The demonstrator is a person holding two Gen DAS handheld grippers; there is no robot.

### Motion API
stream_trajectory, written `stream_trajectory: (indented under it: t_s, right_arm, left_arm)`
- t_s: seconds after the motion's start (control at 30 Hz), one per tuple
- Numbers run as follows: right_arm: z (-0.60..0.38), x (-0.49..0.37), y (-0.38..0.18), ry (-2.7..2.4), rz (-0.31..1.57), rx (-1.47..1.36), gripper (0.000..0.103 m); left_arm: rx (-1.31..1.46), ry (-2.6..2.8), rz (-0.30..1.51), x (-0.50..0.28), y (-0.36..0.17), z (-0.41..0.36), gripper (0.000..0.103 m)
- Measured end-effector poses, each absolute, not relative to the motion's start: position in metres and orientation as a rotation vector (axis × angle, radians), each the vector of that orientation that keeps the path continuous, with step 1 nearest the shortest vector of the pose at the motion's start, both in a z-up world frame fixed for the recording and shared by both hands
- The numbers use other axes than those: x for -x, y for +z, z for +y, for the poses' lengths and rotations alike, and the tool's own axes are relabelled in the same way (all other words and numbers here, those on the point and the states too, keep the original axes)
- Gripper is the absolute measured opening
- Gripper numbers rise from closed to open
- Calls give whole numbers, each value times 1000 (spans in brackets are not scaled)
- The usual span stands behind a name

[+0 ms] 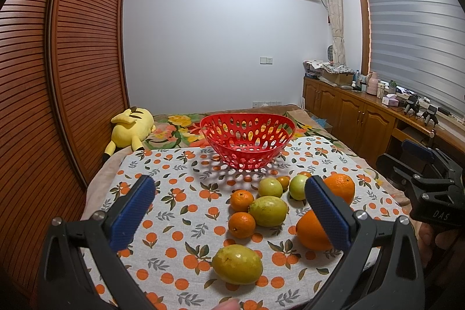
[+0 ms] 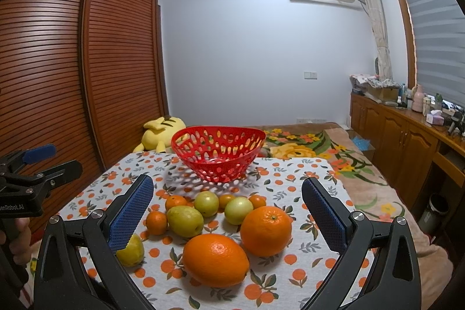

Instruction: Organize fruits

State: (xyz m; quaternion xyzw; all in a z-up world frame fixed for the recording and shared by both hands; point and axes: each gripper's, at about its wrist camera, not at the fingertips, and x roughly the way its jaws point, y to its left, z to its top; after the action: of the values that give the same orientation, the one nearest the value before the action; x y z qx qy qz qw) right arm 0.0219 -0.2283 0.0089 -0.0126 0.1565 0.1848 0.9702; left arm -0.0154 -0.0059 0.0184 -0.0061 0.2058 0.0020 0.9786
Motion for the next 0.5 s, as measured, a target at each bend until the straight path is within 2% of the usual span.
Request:
stream_trajectory:
  t_s: [0.5]
  right_arm:
    - [-221, -25, -5, 387, 353, 37, 103]
  left_arm:
    - [13, 4, 448, 13, 9, -6, 103]
